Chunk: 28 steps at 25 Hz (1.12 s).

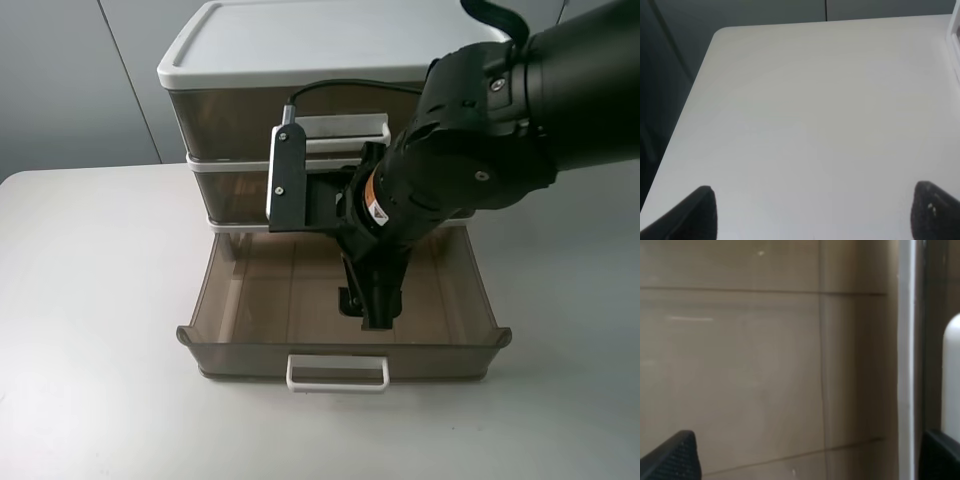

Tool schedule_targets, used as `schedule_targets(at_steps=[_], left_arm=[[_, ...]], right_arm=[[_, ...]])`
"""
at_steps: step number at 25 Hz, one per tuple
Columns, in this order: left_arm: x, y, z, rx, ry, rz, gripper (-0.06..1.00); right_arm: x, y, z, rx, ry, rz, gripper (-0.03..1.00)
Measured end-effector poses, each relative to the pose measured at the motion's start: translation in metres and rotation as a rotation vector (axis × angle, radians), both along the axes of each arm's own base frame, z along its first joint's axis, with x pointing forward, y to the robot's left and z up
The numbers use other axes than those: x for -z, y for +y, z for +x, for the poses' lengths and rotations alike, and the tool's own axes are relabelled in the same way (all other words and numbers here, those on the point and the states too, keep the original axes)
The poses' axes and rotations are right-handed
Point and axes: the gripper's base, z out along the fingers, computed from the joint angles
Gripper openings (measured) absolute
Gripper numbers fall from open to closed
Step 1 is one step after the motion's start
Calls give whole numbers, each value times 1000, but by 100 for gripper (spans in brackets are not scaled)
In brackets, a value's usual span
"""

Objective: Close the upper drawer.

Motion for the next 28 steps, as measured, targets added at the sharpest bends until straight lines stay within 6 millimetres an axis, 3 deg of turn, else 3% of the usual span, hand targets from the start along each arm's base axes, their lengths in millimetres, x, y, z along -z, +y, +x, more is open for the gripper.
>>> schedule_targets(at_steps=[5,11,15,17,21,25,28], left_arm=[[0,0,0,0,0,0,74],[0,0,0,0,0,0,74],[0,0,0,0,0,0,74],[0,0,0,0,0,0,74],[0,0,0,0,0,0,74],[0,0,0,0,0,0,74],[0,0,0,0,0,0,74]], right_arm=[[-3,-2,-8,-22,43,-35,66],[-31,6,-44,-68,212,28,66],[-53,2,-63,-43,357,106,66],[-67,-7,-63,12,368,167,66],[-98,-51,-41,290,330,301,66],[-124,-125,-24,665,262,356,66],[-141,-181,-30,959,177,382,66]])
